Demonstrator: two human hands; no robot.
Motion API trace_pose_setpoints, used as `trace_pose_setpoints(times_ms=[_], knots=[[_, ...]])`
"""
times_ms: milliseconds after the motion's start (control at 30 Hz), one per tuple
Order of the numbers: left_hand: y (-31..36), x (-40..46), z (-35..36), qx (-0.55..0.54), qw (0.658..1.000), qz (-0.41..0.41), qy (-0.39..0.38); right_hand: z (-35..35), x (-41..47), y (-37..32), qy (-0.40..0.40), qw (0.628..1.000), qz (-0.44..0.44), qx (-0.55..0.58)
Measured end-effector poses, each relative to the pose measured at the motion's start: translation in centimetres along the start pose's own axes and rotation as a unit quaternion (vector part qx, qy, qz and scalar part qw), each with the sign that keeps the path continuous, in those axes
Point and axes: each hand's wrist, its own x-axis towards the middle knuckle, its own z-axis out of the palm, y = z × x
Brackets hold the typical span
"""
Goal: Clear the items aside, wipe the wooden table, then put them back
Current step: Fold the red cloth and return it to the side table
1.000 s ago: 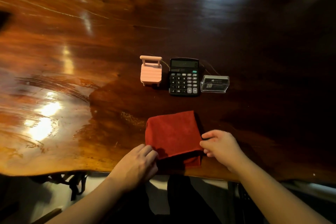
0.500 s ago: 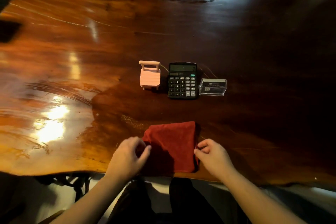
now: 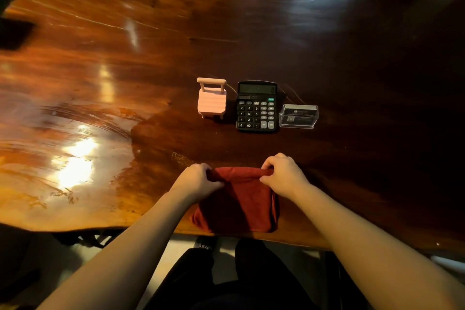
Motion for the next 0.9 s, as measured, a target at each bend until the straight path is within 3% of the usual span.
trace_pose_setpoints(times_ms=[200,367,500,667,900], knots=[[-0.7,-0.2,-1.4,-0.113,0.99,0.064,-0.046,-0.8,-2.8,-0.4,-0.004,0.991,0.038,0.126],[-0.8,-2.3,-4.9,-0.285,0.939,0.126,-0.145,-2.9,-7.7,-1.7,0.01,0.962,0.036,0.27],[0.4,-3.8,-9.2,-0.329,0.902,0.194,-0.203,-4.8,-12.5,-3.7,0.047,0.945,0.024,0.323],[4.5,-5.5,-13.6,-0.342,0.868,0.267,-0.241,-7.4,-19.2,-5.8,0.143,0.895,0.009,0.423],[14.6,-10.7,-13.8,-0.35,0.786,0.323,-0.395,-9.6,-29.7,-3.5,0.269,0.803,0.006,0.532]])
